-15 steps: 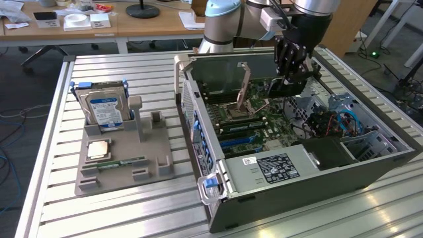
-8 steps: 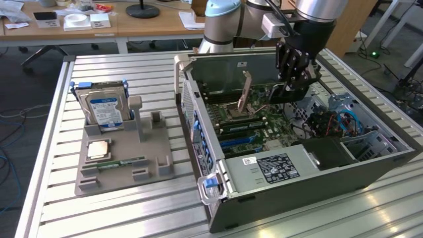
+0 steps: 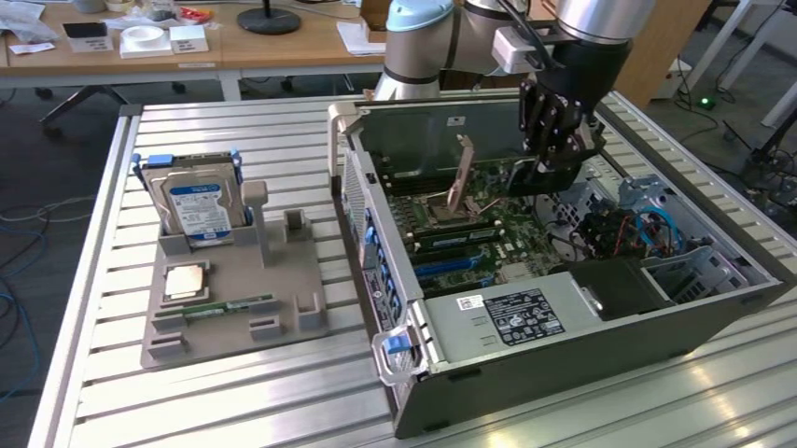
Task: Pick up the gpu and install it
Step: 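Insert the gpu into the slot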
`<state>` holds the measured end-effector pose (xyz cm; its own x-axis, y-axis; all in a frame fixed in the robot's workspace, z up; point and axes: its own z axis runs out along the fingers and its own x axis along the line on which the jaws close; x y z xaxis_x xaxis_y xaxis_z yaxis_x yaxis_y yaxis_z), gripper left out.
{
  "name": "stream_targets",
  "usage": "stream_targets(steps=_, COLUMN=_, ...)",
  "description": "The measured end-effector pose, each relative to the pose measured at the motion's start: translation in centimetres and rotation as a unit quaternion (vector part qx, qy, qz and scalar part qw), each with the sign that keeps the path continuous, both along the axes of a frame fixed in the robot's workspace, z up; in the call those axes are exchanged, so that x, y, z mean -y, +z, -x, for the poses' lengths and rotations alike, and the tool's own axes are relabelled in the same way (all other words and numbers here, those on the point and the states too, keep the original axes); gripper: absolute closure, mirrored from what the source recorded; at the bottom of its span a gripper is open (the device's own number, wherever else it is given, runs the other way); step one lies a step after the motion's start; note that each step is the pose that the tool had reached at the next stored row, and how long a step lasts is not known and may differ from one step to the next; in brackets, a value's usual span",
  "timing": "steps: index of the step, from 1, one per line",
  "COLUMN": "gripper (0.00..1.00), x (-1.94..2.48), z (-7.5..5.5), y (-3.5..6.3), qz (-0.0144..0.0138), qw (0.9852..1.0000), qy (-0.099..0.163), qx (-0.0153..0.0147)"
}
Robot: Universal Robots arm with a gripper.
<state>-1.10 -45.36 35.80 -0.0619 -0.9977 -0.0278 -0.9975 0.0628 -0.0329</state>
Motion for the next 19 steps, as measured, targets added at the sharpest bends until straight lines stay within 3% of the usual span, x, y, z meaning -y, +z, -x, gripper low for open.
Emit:
stream_targets(steps=10, gripper=0.73, x=0.0, z=0.0, y=-0.35, qz=0.0003, qw=1.0, qy=0.0, qx=0.0)
stream_targets(steps=19, gripper=0.73, x=0.0, z=0.0, y=-1.57, qz=0.0006, qw=1.0, qy=0.0, qx=0.0002)
